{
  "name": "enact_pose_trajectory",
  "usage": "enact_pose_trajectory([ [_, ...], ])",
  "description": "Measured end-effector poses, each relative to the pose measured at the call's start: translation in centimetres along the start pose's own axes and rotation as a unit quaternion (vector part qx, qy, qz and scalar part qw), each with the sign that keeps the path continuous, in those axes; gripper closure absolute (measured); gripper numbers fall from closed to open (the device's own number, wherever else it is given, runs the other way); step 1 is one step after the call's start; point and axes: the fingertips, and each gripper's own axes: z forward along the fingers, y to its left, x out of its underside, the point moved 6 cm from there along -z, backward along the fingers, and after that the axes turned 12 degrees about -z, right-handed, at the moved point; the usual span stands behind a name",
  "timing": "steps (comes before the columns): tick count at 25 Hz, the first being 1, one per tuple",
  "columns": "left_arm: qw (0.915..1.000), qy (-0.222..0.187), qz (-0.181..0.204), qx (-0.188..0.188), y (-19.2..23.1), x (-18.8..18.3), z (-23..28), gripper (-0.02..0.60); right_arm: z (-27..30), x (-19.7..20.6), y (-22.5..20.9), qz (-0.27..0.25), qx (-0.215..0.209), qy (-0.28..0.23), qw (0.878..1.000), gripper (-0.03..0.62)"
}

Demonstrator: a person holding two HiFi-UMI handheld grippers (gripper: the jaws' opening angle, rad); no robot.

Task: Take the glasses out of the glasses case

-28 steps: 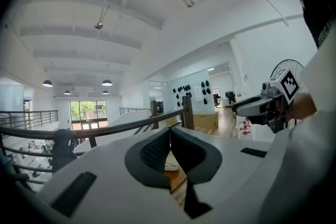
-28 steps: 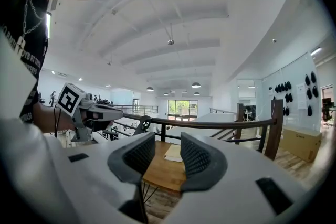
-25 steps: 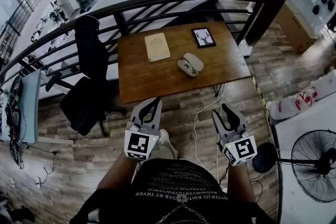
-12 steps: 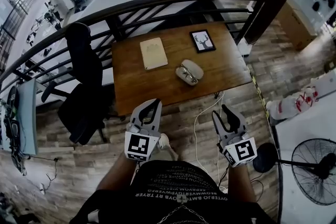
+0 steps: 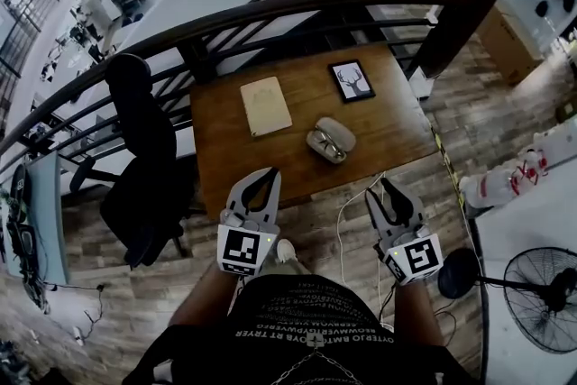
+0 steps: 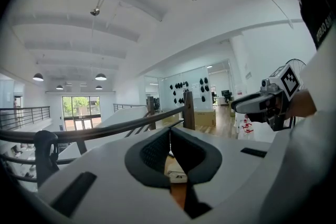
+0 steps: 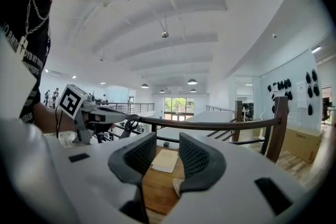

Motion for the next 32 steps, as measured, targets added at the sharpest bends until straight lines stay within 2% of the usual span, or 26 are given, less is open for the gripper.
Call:
enact_pose_trajectory([
  [9, 0.9999, -0.01, 0.002, 0.004, 4.1, -2.2, 2.3, 0.552, 4.7, -1.4, -0.7, 0.0, 0.006, -0.001, 1.0, 0.467],
  [16, 0.9998, -0.014, -0.005, 0.016, 6.3, -2.3, 4.1, 0.552, 6.3, -1.4, -0.5, 0.001, 0.019, 0.005, 1.0, 0.467],
  [24, 0.9992, 0.002, -0.016, 0.036, 5.4, -0.8, 5.4, 0.552, 4.8, 0.7, -1.3, 0.023, 0.041, 0.028, 0.999, 0.467],
  [32, 0.9996, 0.016, -0.019, 0.009, 6.1, 1.0, 6.9, 0.552, 6.7, 3.9, -3.0, 0.044, 0.019, 0.041, 0.998, 0.467],
])
